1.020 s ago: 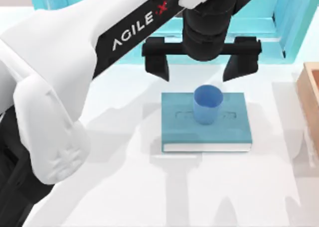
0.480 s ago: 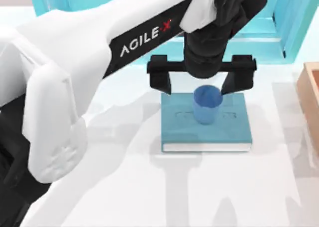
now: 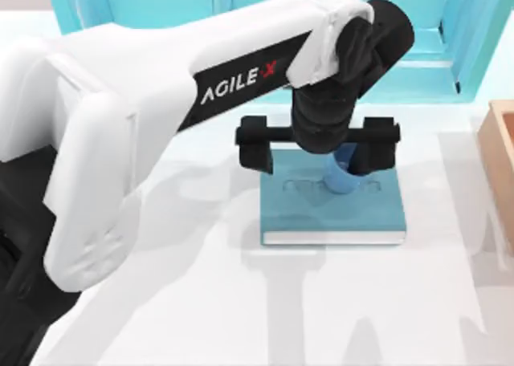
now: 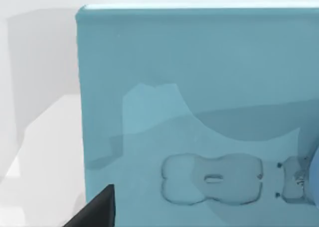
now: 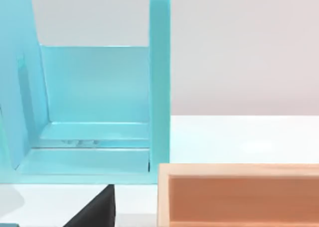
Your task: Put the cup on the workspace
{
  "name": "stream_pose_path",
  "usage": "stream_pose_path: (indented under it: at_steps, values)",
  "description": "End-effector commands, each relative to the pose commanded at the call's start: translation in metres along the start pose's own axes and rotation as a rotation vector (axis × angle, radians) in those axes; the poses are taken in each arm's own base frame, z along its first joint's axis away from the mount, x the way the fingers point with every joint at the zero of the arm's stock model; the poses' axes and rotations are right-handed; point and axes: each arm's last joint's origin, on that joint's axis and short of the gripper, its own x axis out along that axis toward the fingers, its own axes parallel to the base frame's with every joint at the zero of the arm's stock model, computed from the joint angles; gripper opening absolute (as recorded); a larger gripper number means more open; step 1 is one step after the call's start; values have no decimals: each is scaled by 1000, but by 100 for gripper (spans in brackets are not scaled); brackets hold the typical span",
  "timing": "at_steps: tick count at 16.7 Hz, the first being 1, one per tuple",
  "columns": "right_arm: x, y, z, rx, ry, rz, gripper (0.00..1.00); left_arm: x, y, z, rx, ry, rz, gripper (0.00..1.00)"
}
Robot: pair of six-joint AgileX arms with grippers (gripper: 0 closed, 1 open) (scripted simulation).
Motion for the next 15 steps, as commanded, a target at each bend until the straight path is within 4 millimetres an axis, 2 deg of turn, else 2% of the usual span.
stream_pose_path:
  at_steps: [1,14,15]
  values:
    - [0,0,0,0,0,0,100,0,0,0,0,0,0,100]
    - [0,0,0,0,0,0,100,0,0,0,0,0,0,2]
    - [0,0,0,0,0,0,100,0,0,0,0,0,0,0]
